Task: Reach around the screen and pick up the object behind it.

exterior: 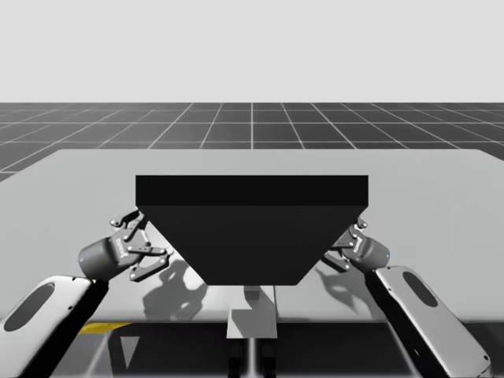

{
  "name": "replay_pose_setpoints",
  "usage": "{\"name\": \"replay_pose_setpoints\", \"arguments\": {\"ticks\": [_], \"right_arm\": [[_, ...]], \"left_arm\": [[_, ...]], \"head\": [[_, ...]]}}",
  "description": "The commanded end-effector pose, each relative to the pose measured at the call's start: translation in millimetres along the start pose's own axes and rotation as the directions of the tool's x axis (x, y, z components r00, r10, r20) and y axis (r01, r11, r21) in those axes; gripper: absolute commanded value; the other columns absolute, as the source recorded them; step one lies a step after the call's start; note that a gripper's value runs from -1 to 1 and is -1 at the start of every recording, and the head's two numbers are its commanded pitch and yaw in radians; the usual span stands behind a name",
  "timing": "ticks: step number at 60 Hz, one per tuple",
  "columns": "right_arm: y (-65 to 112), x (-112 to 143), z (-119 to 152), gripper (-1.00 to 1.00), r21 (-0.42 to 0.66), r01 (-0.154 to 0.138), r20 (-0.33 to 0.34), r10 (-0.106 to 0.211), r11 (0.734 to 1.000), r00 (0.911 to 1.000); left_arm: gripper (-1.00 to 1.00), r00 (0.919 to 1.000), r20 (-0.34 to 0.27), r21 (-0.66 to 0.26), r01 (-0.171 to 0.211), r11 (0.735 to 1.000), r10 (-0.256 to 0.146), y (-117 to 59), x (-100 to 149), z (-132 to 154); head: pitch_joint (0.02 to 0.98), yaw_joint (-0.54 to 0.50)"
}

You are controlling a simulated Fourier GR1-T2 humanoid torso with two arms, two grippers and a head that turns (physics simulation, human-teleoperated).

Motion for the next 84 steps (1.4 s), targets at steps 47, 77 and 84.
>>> {"name": "replay_pose_setpoints", "arguments": {"ticks": [47, 77, 84], "right_arm": [[-26.5, -51, -117, -1.0, 0.173, 0.029, -0.069, -0.017, 0.984, 0.9975], [-26.5, -39, -155, -1.0, 0.246, -0.044, -0.044, 0.056, 0.968, 0.9974], [-30.4, -38, -158, -1.0, 0.24, -0.06, -0.041, 0.072, 0.969, 0.9966]], "left_arm": [[-1.0, 0.9984, -0.035, -0.045, 0.042, 0.998, -0.044, -16.7, -16, -9], [-1.0, 0.9957, -0.047, -0.036, 0.078, 0.996, -0.08, -19.6, -18, -6], [-1.0, 0.9954, -0.049, -0.04, 0.081, 0.996, -0.083, -21.3, -19, -7]], "head": [[0.255, -0.06], [0.266, -0.05], [0.264, -0.05]]}}
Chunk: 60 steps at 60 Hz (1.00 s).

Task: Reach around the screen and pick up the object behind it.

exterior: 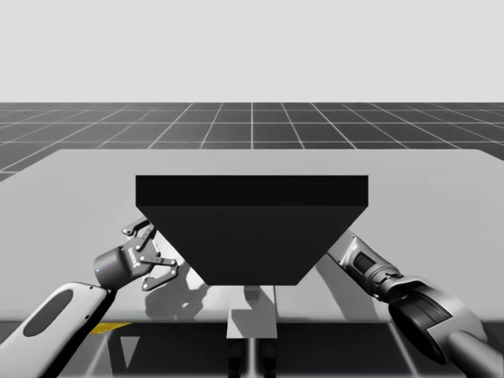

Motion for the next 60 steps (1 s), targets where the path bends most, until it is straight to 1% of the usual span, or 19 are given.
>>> {"name": "replay_pose_setpoints", "arguments": {"ticks": [1, 4, 6, 8, 9, 10, 11, 12, 13, 14, 15, 16, 23, 31, 41, 48, 50, 53, 60], "right_arm": [[-18.7, 13, -13, -1.0, -0.02, -0.031, 0.327, 0.036, 0.999, 0.9445], [-20.4, 12, -14, -1.0, -0.02, -0.033, 0.325, 0.038, 0.999, 0.9451], [-22.9, 9, -16, -1.0, -0.034, -0.052, 0.335, 0.06, 0.998, 0.9403], [-23.9, 8, -17, -1.0, -0.037, -0.046, 0.339, 0.056, 0.998, 0.9391], [-25.8, 7, -18, -0.55, -0.04, -0.038, 0.344, 0.05, 0.998, 0.9377], [-26.4, 6, -18, -0.26, -0.046, -0.037, 0.347, 0.051, 0.998, 0.9366], [-27.3, 6, -19, -0.13, -0.053, -0.037, 0.349, 0.053, 0.998, 0.9355], [-28.6, 4, -19, 0.24, -0.073, -0.036, 0.357, 0.06, 0.997, 0.9323], [-29.1, 4, -19, 0.38, -0.077, -0.035, 0.359, 0.06, 0.996, 0.9314], [-30.3, 3, -20, 0.8, -0.072, -0.03, 0.356, 0.053, 0.997, 0.9331], [-30.8, 3, -19, 0.83, -0.072, -0.028, 0.354, 0.052, 0.997, 0.9338], [-31.7, 2, -19, 0.94, -0.073, -0.027, 0.354, 0.052, 0.997, 0.9338], [-35.2, 0, -16, 0.97, -0.085, -0.016, 0.352, 0.045, 0.996, 0.9347], [-36.5, -1, -10, 0.97, -0.091, -0.014, 0.354, 0.046, 0.996, 0.9341], [-35.2, -1, 2, 0.99, -0.104, -0.024, 0.356, 0.06, 0.994, 0.9324], [-34.3, 1, 17, 1.0, -0.128, -0.038, 0.362, 0.082, 0.991, 0.9286], [-34.1, 2, 26, 1.0, -0.144, -0.047, 0.366, 0.097, 0.988, 0.9254], [-33.4, 3, 35, 1.0, -0.152, -0.05, 0.368, 0.103, 0.987, 0.924], [-32.2, 5, 60, 1.0, -0.191, -0.072, 0.366, 0.139, 0.979, 0.9204]], "left_arm": [[-1.0, 1.0, -0.004, -0.002, 0.008, 1.0, -0.008, -2.0, -2, -1], [-1.0, 0.9999, -0.006, -0.002, 0.008, 1.0, -0.008, -2.3, -2, -1], [-1.0, 0.9999, -0.009, -0.003, 0.01, 1.0, -0.01, -2.7, -3, -1], [-1.0, 0.9999, -0.011, -0.003, 0.011, 1.0, -0.011, -2.9, -3, -1], [-1.0, 0.9999, -0.012, -0.003, 0.011, 1.0, -0.011, -3.1, -3, -1], [-1.0, 0.9999, -0.013, -0.003, 0.011, 1.0, -0.012, -3.1, -3, -1], [-1.0, 0.9998, -0.014, -0.003, 0.012, 1.0, -0.012, -3.2, -3, -1], [-1.0, 0.9998, -0.015, -0.001, 0.013, 1.0, -0.013, -3.1, -3, -1], [-1.0, 0.9998, -0.015, -0.001, 0.014, 1.0, -0.014, -3.1, -3, -1], [-1.0, 0.9998, -0.016, 0.0, 0.014, 1.0, -0.014, -3.1, -4, -1], [-1.0, 0.9998, -0.017, -0.001, 0.014, 1.0, -0.014, -3.2, -4, -1], [-1.0, 0.9997, -0.017, -0.001, 0.014, 1.0, -0.014, -3.2, -4, -1], [-1.0, 0.9997, -0.019, -0.002, 0.017, 1.0, -0.017, -3.5, -4, -1], [-1.0, 0.9996, -0.019, -0.003, 0.019, 1.0, -0.019, -4.0, -5, -2], [-1.0, 0.9993, -0.026, 0.0, 0.027, 1.0, -0.027, -4.4, -6, -2], [-1.0, 0.9992, -0.029, 0.003, 0.027, 1.0, -0.027, -4.5, -7, -1], [-1.0, 0.9993, -0.029, 0.003, 0.026, 1.0, -0.026, -4.6, -7, -1], [-1.0, 0.9993, -0.029, 0.006, 0.026, 1.0, -0.025, -4.4, -8, 0], [-1.0, 0.9992, -0.031, 0.012, 0.027, 1.0, -0.027, -4.0, -9, 0]], "head": [[0.263, -0.05], [0.263, -0.05], [0.262, -0.05], [0.262, -0.05], [0.263, -0.05], [0.263, -0.05], [0.263, -0.05], [0.263, -0.05], [0.263, -0.05], [0.263, -0.05], [0.263, -0.05], [0.263, -0.05], [0.261, -0.05], [0.26, -0.05], [0.258, -0.05], [0.257, -0.05], [0.256, -0.05], [0.255, -0.05], [0.25, -0.05]]}}
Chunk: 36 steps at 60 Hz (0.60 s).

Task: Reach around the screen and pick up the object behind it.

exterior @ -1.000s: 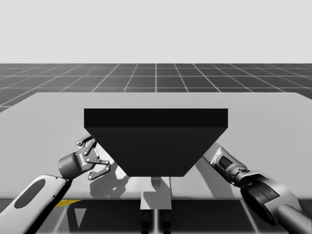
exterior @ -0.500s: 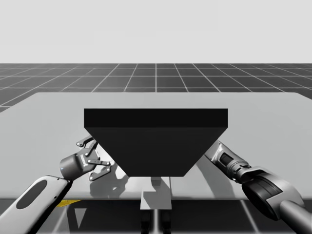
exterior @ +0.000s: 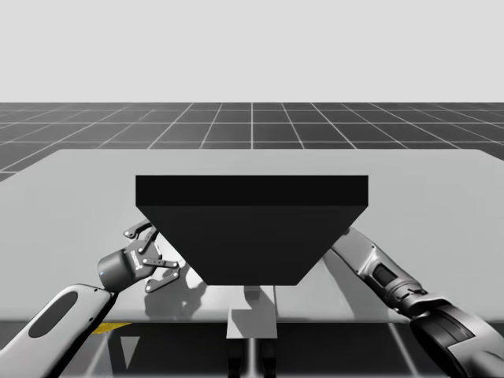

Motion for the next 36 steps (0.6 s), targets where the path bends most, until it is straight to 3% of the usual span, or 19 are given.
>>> {"name": "replay_pose_setpoints", "arguments": {"ticks": [1, 13, 36], "right_arm": [[-22.9, 16, 27, 1.0, -0.143, -0.013, 0.358, 0.064, 0.99, 0.9315], [-19.8, 17, 77, 1.0, -0.211, -0.054, 0.342, 0.125, 0.976, 0.9312], [-34.3, 16, 153, 1.0, -0.348, -0.053, 0.319, 0.172, 0.936, 0.9321]], "left_arm": [[-1.0, 1.0, -0.002, 0.006, 0.002, 1.0, -0.002, 0.5, -2, 0], [-1.0, 1.0, -0.001, 0.022, -0.003, 1.0, 0.003, 1.8, -5, 4], [-1.0, 0.9998, 0.01, 0.052, -0.017, 0.998, 0.016, 5.5, -8, 10]], "head": [[0.25, -0.05], [0.24, -0.05], [0.233, -0.06]]}}
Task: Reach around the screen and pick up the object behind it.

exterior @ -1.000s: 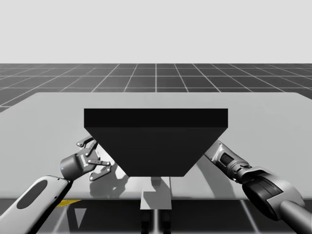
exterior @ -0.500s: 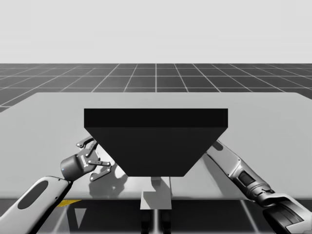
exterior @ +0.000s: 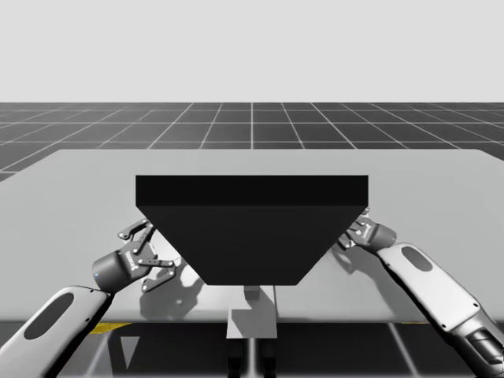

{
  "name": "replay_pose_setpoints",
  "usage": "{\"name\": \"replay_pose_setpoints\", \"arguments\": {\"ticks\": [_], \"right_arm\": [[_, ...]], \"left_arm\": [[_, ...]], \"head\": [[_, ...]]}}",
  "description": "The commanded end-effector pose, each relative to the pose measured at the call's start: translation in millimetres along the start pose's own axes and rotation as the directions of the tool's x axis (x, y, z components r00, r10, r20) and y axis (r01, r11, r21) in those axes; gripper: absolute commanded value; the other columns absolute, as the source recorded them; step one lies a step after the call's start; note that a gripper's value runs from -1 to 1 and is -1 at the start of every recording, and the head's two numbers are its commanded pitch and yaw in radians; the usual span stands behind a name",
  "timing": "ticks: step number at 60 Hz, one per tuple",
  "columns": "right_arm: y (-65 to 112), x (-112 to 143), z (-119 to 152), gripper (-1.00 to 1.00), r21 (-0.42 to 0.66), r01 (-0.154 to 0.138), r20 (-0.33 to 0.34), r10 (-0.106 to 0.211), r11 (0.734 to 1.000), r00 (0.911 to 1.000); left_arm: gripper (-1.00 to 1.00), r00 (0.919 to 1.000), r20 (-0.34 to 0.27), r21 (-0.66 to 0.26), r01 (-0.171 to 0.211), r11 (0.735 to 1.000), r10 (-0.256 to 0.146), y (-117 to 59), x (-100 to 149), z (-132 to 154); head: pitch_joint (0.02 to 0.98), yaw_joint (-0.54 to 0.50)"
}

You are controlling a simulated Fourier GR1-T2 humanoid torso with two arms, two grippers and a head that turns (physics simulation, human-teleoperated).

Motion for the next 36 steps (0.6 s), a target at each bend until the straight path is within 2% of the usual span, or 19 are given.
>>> {"name": "replay_pose_setpoints", "arguments": {"ticks": [1, 9, 15, 22, 23, 25, 26, 30, 31, 33, 35, 36], "right_arm": [[-36.9, 32, 18, 1.0, -0.159, -0.049, 0.172, 0.076, 0.986, 0.9821], [-45.3, 43, 28, 1.0, -0.195, -0.063, 0.186, 0.1, 0.979, 0.9774], [-54.4, 63, 34, 1.0, -0.231, -0.088, 0.218, 0.139, 0.969, 0.9659], [-65.2, 91, 40, 1.0, -0.27, -0.115, 0.256, 0.186, 0.956, 0.9485], [-68.1, 100, 42, 1.0, -0.287, -0.127, 0.269, 0.208, 0.949, 0.9404], [-69.9, 108, 44, 1.0, -0.298, -0.137, 0.278, 0.223, 0.945, 0.9343], [-72.3, 119, 46, 1.0, -0.308, -0.135, 0.301, 0.232, 0.942, 0.9249], [-74.5, 132, 49, 1.0, -0.325, -0.144, 0.321, 0.252, 0.935, 0.9128], [-76.1, 141, 52, 1.0, -0.335, -0.155, 0.33, 0.27, 0.929, 0.9045], [-76.8, 147, 53, 1.0, -0.34, -0.162, 0.335, 0.28, 0.926, 0.8996], [-78.1, 159, 56, 1.0, -0.355, -0.178, 0.344, 0.305, 0.918, 0.8882], [-78.4, 162, 57, 1.0, -0.358, -0.182, 0.345, 0.311, 0.916, 0.8856]], "left_arm": [[-1.0, 1.0, 0.004, 0.01, -0.003, 1.0, 0.003, 2.4, -1, 1], [-1.0, 1.0, 0.008, 0.016, -0.002, 1.0, 0.002, 2.8, 0, 1], [-1.0, 1.0, 0.009, 0.022, -0.001, 1.0, 0.001, 3.3, 0, 1], [-1.0, 0.9999, 0.011, 0.027, 0.002, 1.0, -0.002, 3.7, 1, 1], [-1.0, 0.9999, 0.012, 0.028, 0.002, 1.0, -0.002, 4.0, 1, 1], [-1.0, 0.9999, 0.013, 0.029, 0.002, 1.0, -0.002, 4.2, 1, 2], [-1.0, 0.9999, 0.014, 0.03, 0.002, 1.0, -0.002, 4.5, 1, 2], [-1.0, 0.9999, 0.015, 0.032, 0.001, 0.999, -0.002, 4.7, 1, 2], [-1.0, 0.9999, 0.016, 0.032, 0.002, 0.999, -0.002, 4.8, 1, 2], [-1.0, 0.9999, 0.016, 0.033, 0.002, 0.999, -0.002, 4.9, 1, 2], [-1.0, 0.9999, 0.017, 0.034, 0.001, 0.999, -0.002, 5.0, 1, 2], [-1.0, 0.9998, 0.018, 0.035, 0.001, 0.999, -0.002, 5.1, 1, 2]], "head": [[0.233, -0.06], [0.232, -0.06], [0.231, -0.06], [0.231, -0.06], [0.231, -0.06], [0.23, -0.06], [0.23, -0.06], [0.23, -0.06], [0.23, -0.06], [0.23, -0.06], [0.231, -0.06], [0.231, -0.06]]}}
